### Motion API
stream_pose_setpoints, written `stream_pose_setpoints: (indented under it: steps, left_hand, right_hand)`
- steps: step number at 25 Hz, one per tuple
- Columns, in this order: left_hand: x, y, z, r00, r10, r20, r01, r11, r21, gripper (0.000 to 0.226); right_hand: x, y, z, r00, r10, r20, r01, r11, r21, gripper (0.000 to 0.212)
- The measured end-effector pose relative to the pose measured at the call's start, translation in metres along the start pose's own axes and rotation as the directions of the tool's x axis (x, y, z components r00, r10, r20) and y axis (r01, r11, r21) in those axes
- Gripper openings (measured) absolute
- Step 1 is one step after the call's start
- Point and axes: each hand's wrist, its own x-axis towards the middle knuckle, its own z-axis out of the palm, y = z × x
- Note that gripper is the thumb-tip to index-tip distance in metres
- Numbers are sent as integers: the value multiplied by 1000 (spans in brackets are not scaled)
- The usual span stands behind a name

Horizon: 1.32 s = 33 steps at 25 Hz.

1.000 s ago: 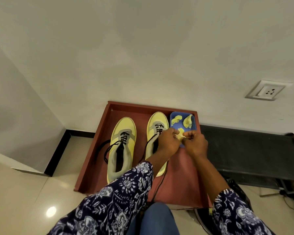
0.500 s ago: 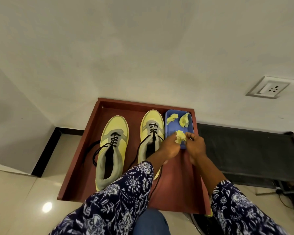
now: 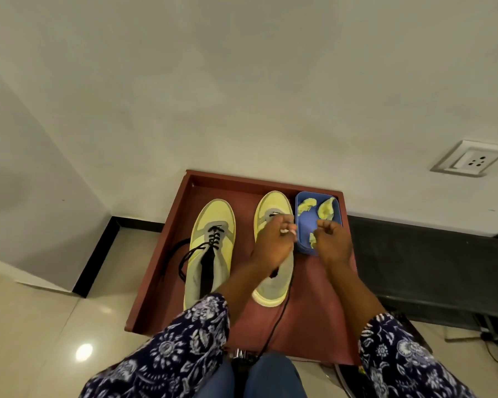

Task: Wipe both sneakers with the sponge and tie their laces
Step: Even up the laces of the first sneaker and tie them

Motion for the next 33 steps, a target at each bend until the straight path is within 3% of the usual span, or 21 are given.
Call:
stream_pose_setpoints:
  steps: [3,6,9,11,13,16,21,26,30,33]
  left_hand:
    - [-1,7,-51,961,87,-262,-64,993,96,21]
    - [-11,1,-107,909,97,-404,-41,989,144,18]
    - [-17,-22,-151,916,16,-402,43,990,137,18]
    - [-23,-39,-171,944,-55,-325,111,982,156,23]
    - [-30,-56,-181,975,-106,-193,157,949,273,33]
    - [-35,-71,-182,987,-138,-76,158,873,462,45]
    - [-38,-70,-178,993,-30,-118,88,842,532,27]
    - [-41,-50,-179,993,-72,-96,103,920,378,7]
    - [-42,-37,-176,994,-89,-65,101,972,211,15]
    - [-39,-25,-172,995,-100,-21,102,975,196,14]
  right_hand:
    - [-26,-28,29,987,-117,111,119,993,-7,20]
    - [-56,-47,58,939,-221,262,233,972,-13,22]
    - [-79,-53,84,833,-288,473,396,907,-144,25]
    - [-91,-53,102,723,-287,629,527,817,-233,29]
    - [-98,-47,118,678,-242,694,571,767,-291,36]
    - [-101,-42,131,717,-206,666,550,755,-357,34]
    - [-100,-44,129,742,-253,621,519,803,-293,19]
    - [-100,-53,118,767,-236,597,436,874,-215,17]
    - [-101,-52,114,747,-217,629,421,886,-195,13]
    - [-101,-57,112,725,-269,634,496,843,-209,12]
